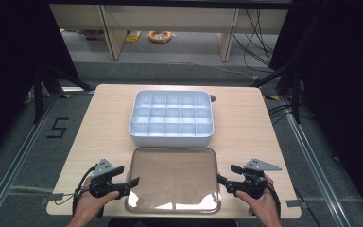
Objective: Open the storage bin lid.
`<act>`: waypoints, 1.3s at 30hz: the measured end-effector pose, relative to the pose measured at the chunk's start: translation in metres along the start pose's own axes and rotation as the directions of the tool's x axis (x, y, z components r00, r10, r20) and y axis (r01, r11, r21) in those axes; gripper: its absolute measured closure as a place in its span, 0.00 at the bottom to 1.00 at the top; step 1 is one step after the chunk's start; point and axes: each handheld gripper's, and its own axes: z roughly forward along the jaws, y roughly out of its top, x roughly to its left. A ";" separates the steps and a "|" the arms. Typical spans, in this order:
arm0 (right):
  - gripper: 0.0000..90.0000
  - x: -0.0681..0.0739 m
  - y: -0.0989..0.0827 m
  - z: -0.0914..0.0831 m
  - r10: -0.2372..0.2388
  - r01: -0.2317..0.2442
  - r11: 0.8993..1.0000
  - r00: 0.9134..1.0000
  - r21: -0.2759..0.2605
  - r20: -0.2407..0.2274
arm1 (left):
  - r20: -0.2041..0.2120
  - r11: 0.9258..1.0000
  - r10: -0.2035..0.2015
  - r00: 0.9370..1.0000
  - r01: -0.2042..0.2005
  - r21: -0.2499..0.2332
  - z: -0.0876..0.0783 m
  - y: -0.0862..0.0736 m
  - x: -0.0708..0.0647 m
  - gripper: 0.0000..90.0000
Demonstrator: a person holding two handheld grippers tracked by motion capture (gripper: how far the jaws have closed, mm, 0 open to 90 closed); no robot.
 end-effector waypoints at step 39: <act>0.19 0.022 -0.034 -0.028 0.019 -0.018 0.999 1.000 0.028 -0.023 | 0.043 0.995 0.100 0.994 -0.100 0.002 -0.025 -0.024 -0.033 0.22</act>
